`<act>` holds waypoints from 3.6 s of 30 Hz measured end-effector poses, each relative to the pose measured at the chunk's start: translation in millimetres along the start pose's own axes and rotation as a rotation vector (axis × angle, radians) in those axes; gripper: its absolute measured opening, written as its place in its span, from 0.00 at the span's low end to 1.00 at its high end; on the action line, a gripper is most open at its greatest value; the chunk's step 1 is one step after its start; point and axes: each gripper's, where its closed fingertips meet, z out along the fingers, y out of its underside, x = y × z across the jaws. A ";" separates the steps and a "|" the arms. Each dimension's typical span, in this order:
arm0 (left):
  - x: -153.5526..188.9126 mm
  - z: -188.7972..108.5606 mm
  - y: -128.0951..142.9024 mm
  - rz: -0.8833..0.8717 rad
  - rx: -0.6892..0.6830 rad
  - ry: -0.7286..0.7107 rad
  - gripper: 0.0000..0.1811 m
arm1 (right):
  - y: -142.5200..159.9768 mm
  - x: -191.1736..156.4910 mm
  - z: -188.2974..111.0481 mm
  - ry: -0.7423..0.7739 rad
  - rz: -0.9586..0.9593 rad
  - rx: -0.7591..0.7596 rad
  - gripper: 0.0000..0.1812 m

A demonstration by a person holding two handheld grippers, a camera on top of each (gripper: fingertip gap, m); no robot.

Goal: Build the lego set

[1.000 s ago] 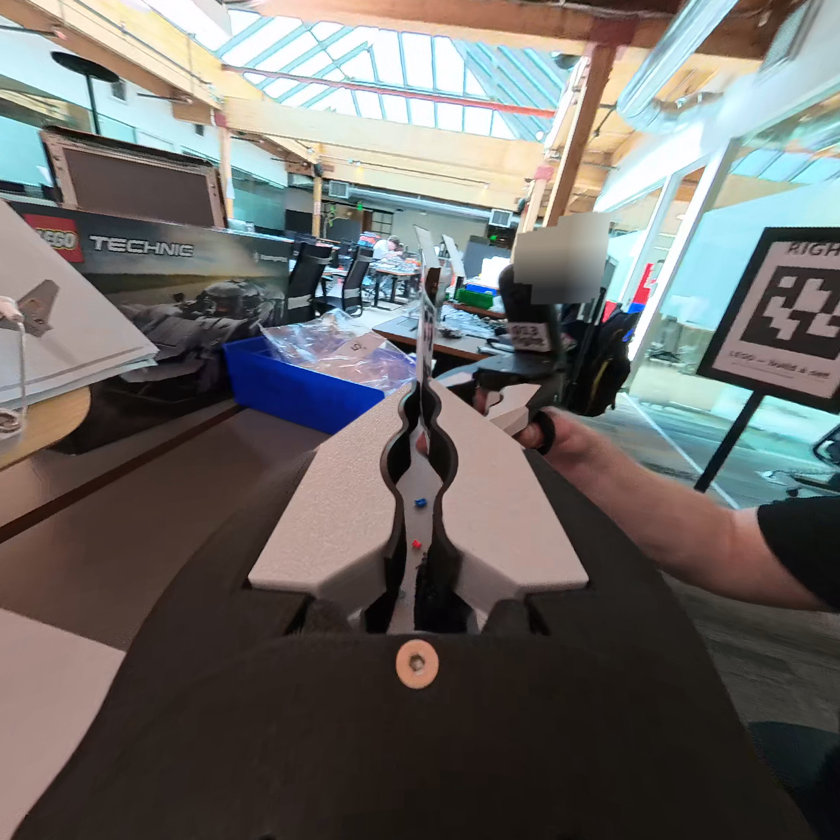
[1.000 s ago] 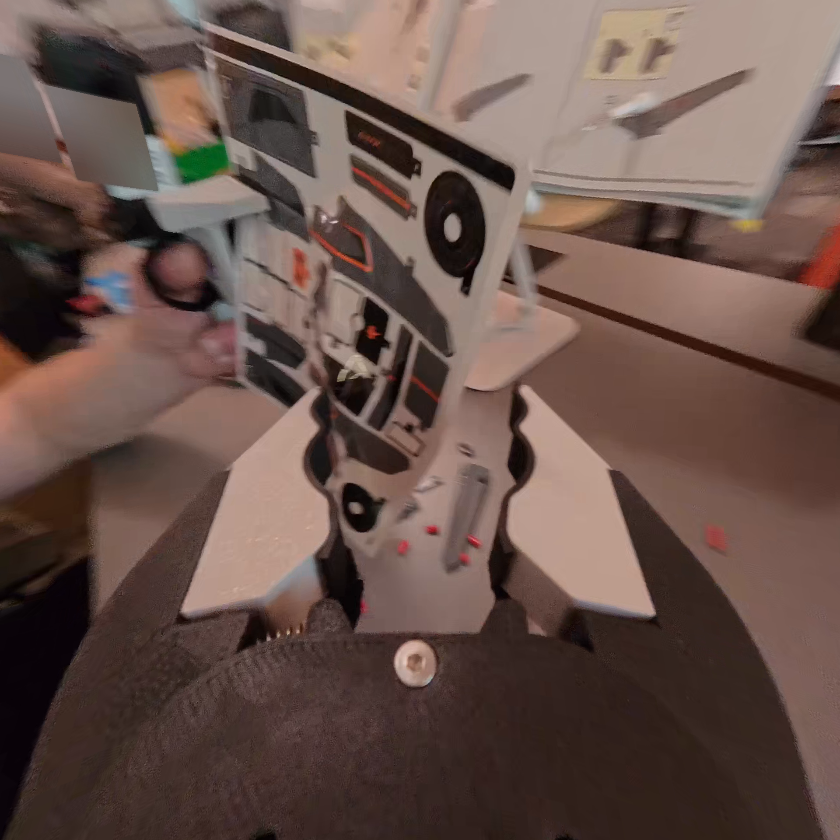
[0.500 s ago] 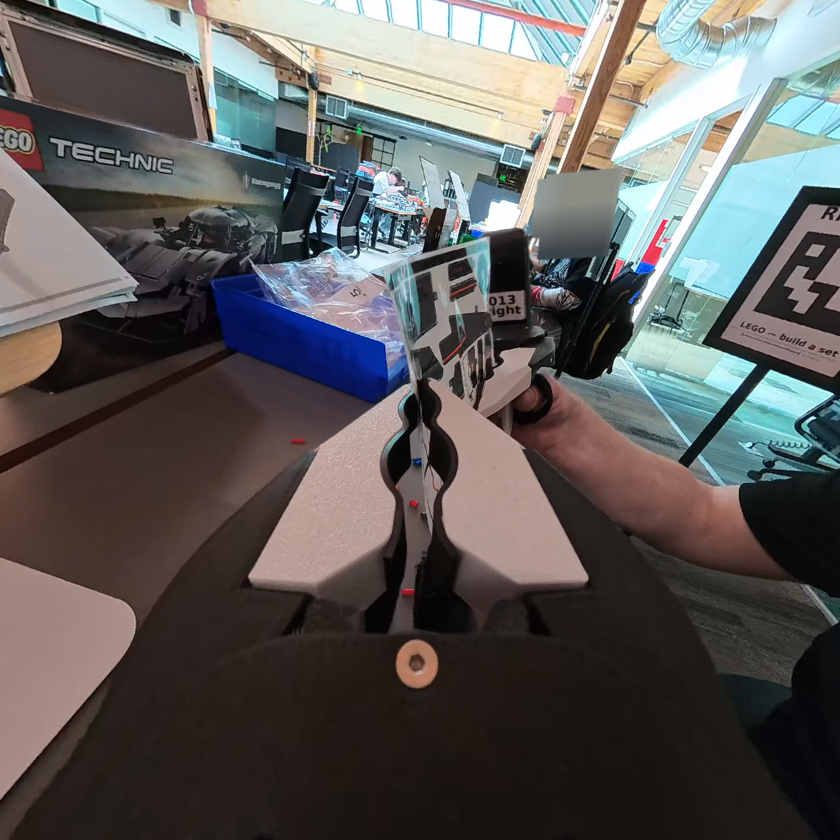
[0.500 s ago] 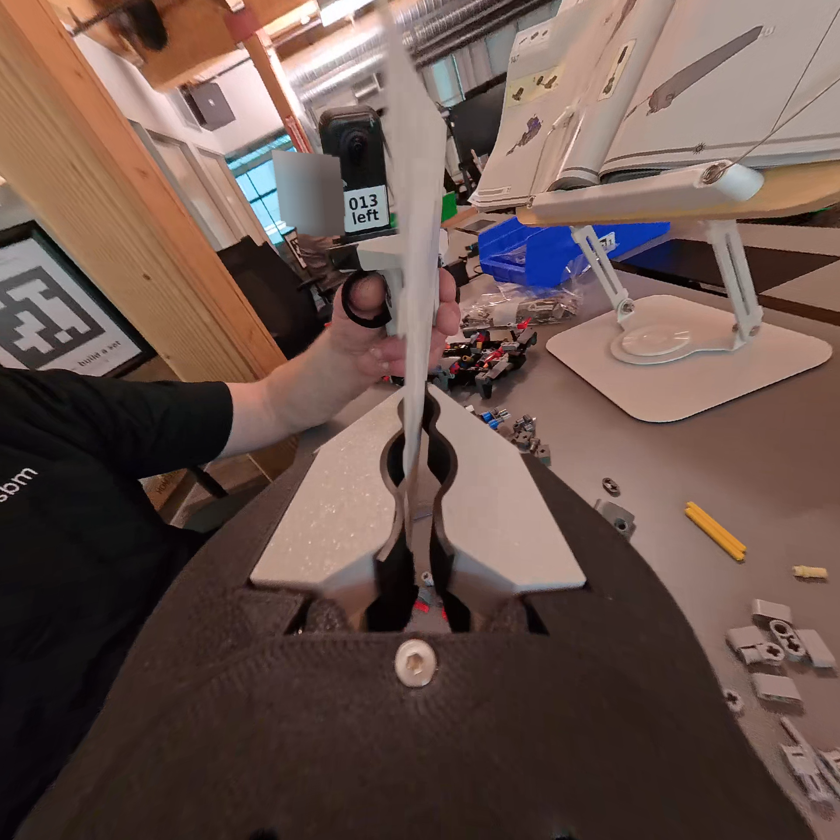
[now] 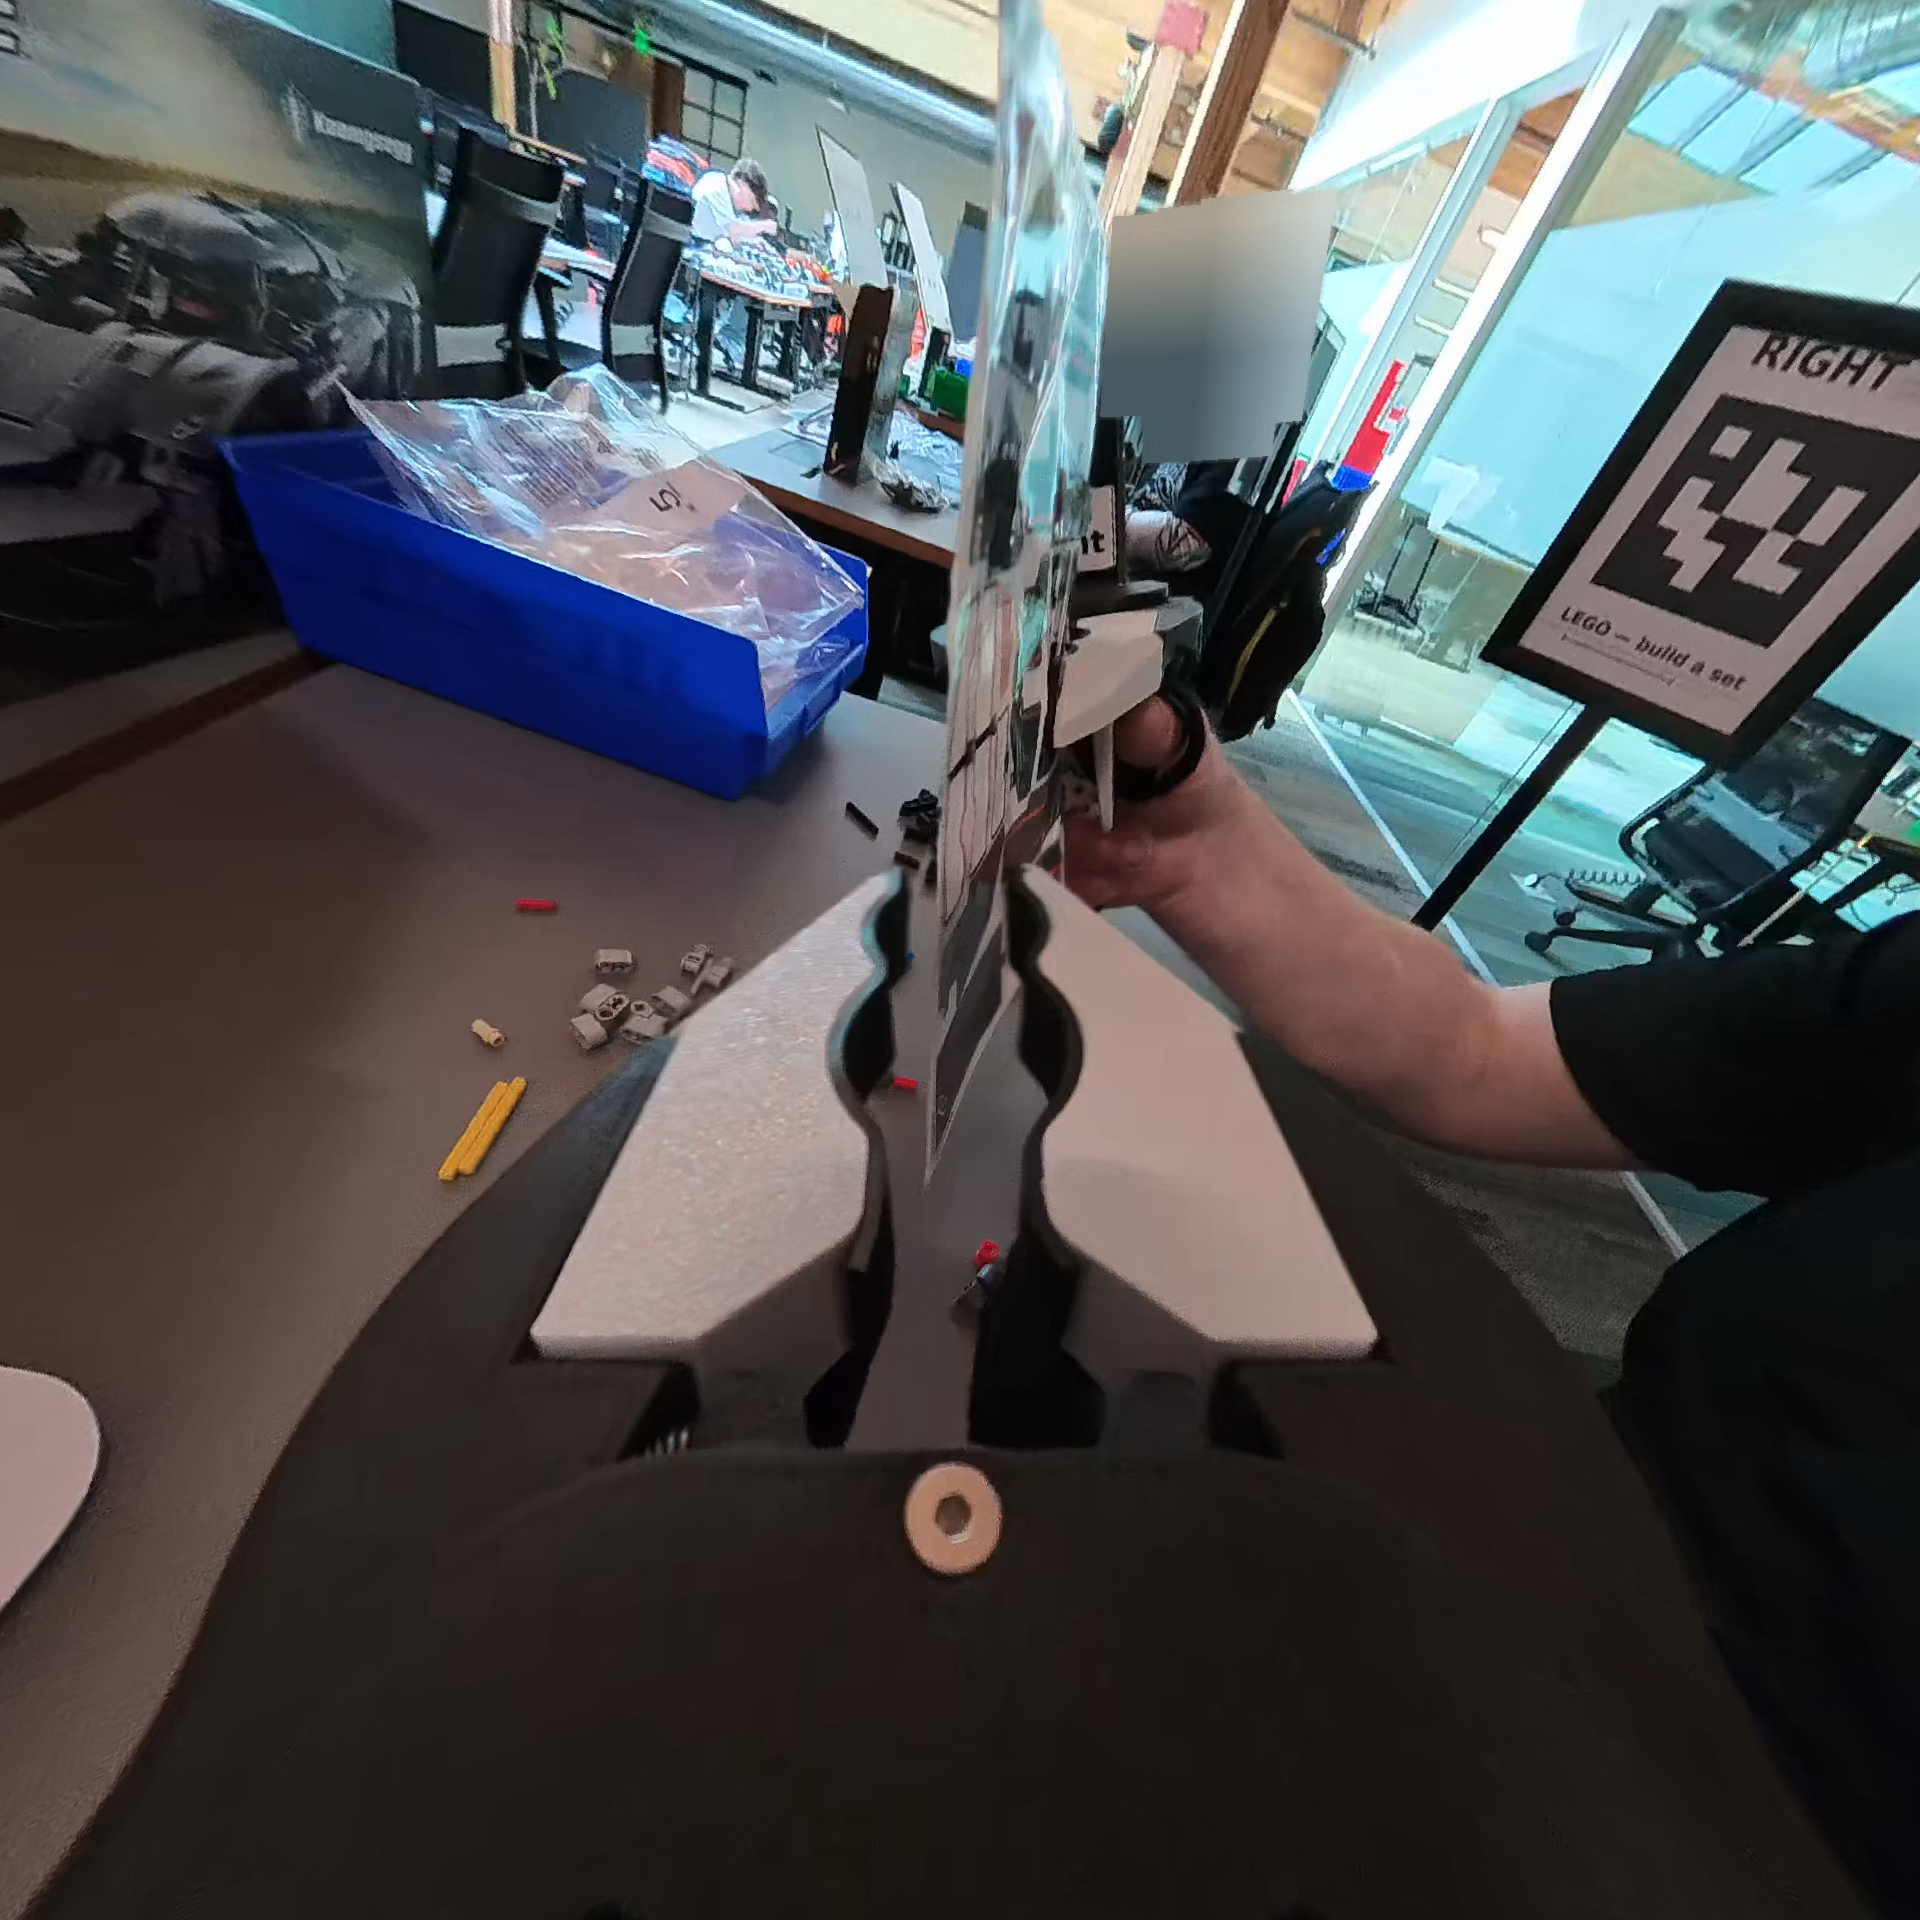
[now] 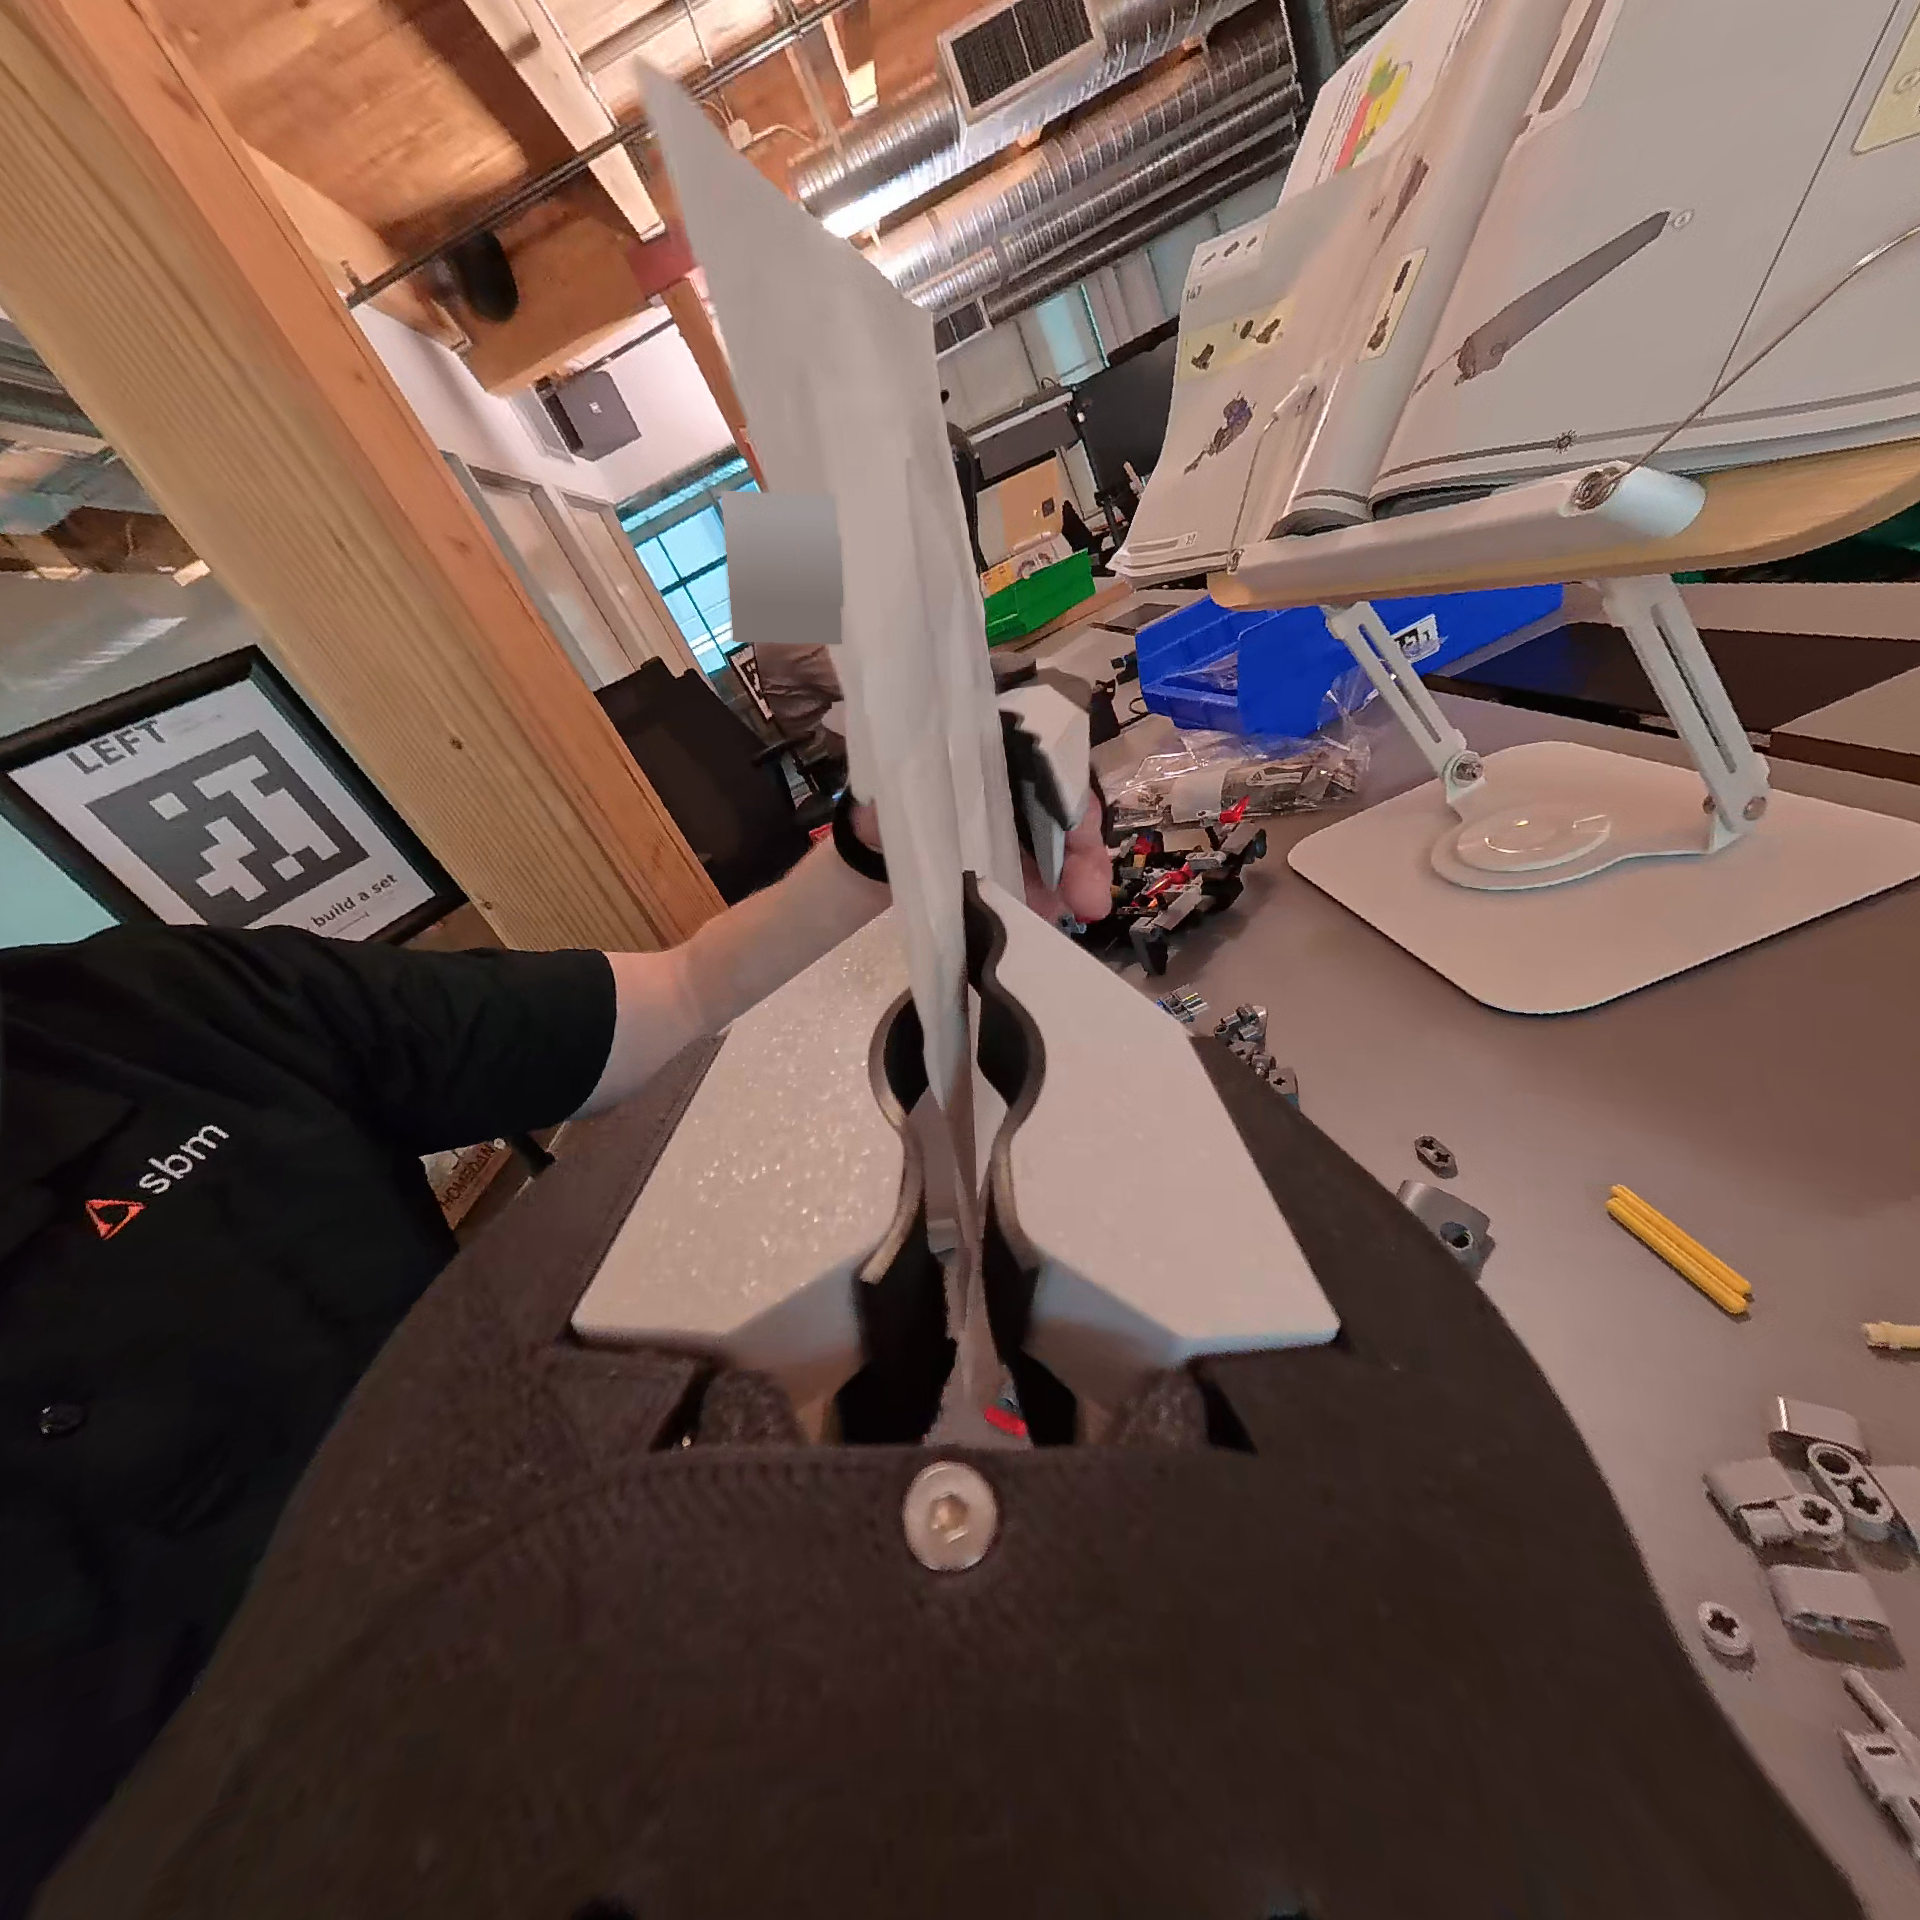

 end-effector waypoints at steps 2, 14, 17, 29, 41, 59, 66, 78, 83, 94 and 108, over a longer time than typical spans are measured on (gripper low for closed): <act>-0.8 2.2 2.9 0.014 -0.009 -0.013 0.00 | -0.5 0.1 -0.6 -0.001 0.003 0.002 0.00; 1.5 -1.0 -6.0 -0.009 0.038 0.004 0.00 | -1.5 3.4 -2.8 0.015 0.000 0.027 0.05; 0.7 -1.5 -6.4 -0.011 0.041 0.006 0.00 | -1.3 2.3 -2.2 0.031 -0.034 0.017 0.00; 8.6 -4.6 -14.2 0.023 0.116 0.061 0.07 | -0.5 1.1 -0.8 0.026 -0.018 0.011 0.00; 13.3 -5.0 -19.9 0.079 0.137 0.030 0.00 | 5.4 -5.4 7.3 -0.002 -0.029 -0.013 0.00; 13.5 -12.3 -33.2 0.077 0.187 0.003 0.00 | -6.5 -5.0 -2.5 0.006 -0.015 0.052 0.20; 12.0 -19.7 -42.8 0.072 0.232 -0.007 0.00 | -10.6 -2.4 -11.6 0.016 -0.010 0.073 0.20; 11.7 -23.4 -47.9 0.046 0.250 0.002 0.00 | -15.8 -8.0 -9.4 0.018 -0.072 0.113 0.02; 3.5 -22.6 -44.5 0.029 0.233 -0.024 0.00 | -17.8 -22.4 -6.8 -0.016 -0.134 0.116 0.00; -5.9 -18.0 -35.4 0.005 0.162 -0.059 0.00 | -18.6 -14.5 -10.4 0.064 -0.168 0.098 0.00; -36.3 -25.1 -35.4 0.041 0.158 -0.235 0.23 | -23.5 -1.7 -16.4 0.121 -0.148 0.144 0.00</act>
